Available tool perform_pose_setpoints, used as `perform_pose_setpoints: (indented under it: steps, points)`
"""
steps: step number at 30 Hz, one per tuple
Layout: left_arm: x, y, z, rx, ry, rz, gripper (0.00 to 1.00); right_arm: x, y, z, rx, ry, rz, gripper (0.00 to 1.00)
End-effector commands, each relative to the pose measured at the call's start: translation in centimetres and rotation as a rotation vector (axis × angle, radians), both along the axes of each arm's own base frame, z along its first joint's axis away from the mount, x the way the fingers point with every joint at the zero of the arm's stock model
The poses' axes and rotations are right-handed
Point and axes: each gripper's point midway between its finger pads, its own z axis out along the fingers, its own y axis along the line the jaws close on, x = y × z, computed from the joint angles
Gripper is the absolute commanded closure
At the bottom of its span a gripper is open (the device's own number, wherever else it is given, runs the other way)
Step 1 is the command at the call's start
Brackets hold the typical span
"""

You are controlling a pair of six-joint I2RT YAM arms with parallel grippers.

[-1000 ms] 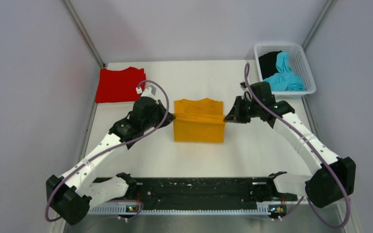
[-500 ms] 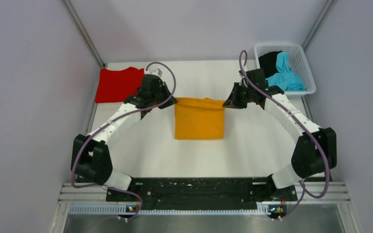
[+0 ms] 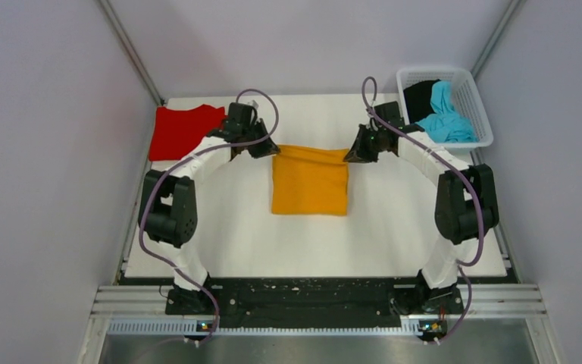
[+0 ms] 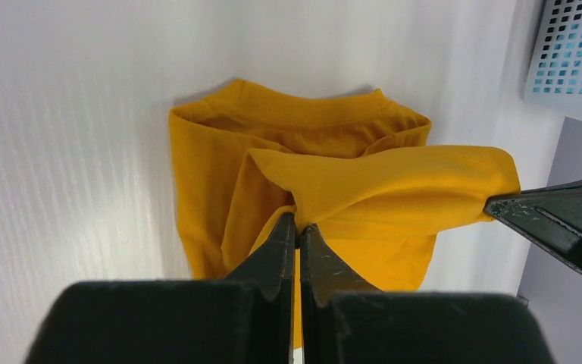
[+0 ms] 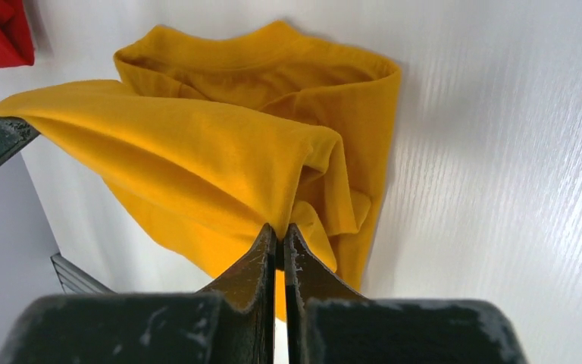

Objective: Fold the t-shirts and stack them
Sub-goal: Fold the long partially folded tshirt into a neat square

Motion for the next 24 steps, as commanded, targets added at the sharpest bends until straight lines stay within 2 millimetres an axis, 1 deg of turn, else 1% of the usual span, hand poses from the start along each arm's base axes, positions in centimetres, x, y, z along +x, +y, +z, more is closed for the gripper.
perform_pose_setpoints:
  steps: [1, 3, 5, 6, 7, 8, 9, 10, 12, 13, 14, 15, 16, 18, 20, 21, 22, 24]
  points:
    - [2.6, 0.2, 0.5, -0.016, -0.024, -0.016, 1.00, 3.5, -1.1, -0.1, -0.018, -0.045, -0.048, 1.00]
    - [3.2, 0.1, -0.3, -0.016, -0.004, -0.010, 1.00, 4.2, -0.9, -1.0, -0.020, -0.032, -0.053, 1.00]
    - [3.9, 0.3, -1.0, -0.009, 0.006, 0.004, 1.00, 5.4, -0.9, -1.6, -0.023, -0.036, -0.060, 0.95]
    - [4.3, 0.4, -1.1, -0.005, 0.005, 0.010, 0.97, 6.0, -0.9, -1.9, -0.026, -0.040, -0.063, 0.91]
    - [4.7, 0.4, -1.2, -0.002, 0.004, 0.016, 0.89, 6.6, -0.8, -1.9, -0.028, -0.046, -0.066, 0.82]
    - [5.0, 0.6, -1.1, 0.004, 0.002, 0.024, 0.78, 7.2, -0.8, -1.9, -0.029, -0.051, -0.069, 0.72]
    - [5.4, 0.7, -0.9, 0.014, -0.003, 0.031, 0.65, 7.7, -0.7, -1.6, -0.029, -0.061, -0.071, 0.55]
    - [5.7, 0.7, -0.6, 0.020, -0.008, 0.037, 0.49, 8.0, -0.7, -1.3, -0.034, -0.064, -0.069, 0.47]
    - [6.0, 0.8, 0.4, 0.023, -0.018, 0.040, 0.22, 8.3, -0.8, -0.3, -0.046, -0.074, -0.057, 0.31]
    - [5.9, 0.7, 1.0, 0.017, -0.027, 0.036, 0.09, 8.2, -1.0, 0.2, -0.056, -0.082, -0.056, 0.26]
    - [5.6, 0.6, 1.4, 0.009, -0.029, 0.031, 0.03, 8.0, -1.2, 0.6, -0.065, -0.088, -0.061, 0.19]
    - [5.3, 0.4, 1.8, -0.002, -0.035, 0.022, 0.01, 7.7, -1.4, 1.0, -0.071, -0.095, -0.063, 0.10]
    - [4.9, 0.3, 2.1, -0.012, -0.036, 0.011, 0.01, 7.2, -1.5, 1.5, -0.071, -0.103, -0.059, 0.08]
    - [3.9, -0.3, 2.9, -0.043, -0.052, -0.020, 0.01, 5.8, -1.2, 2.4, -0.039, -0.114, -0.028, 0.08]
    - [2.5, -1.1, 3.5, -0.086, -0.056, -0.071, 0.01, 4.2, 0.0, 3.5, 0.038, -0.133, 0.028, 0.07]
    - [1.9, -1.5, 3.6, -0.106, -0.050, -0.093, 0.01, 3.3, 0.7, 4.0, 0.091, -0.142, 0.063, 0.05]
    - [1.3, -1.7, 3.5, -0.121, -0.044, -0.109, 0.01, 2.3, 1.6, 5.0, 0.149, -0.160, 0.104, 0.02]
    - [0.4, -1.6, 3.0, -0.125, -0.034, -0.120, 0.01, 0.0, 3.0, 5.5, 0.236, -0.162, 0.178, 0.01]
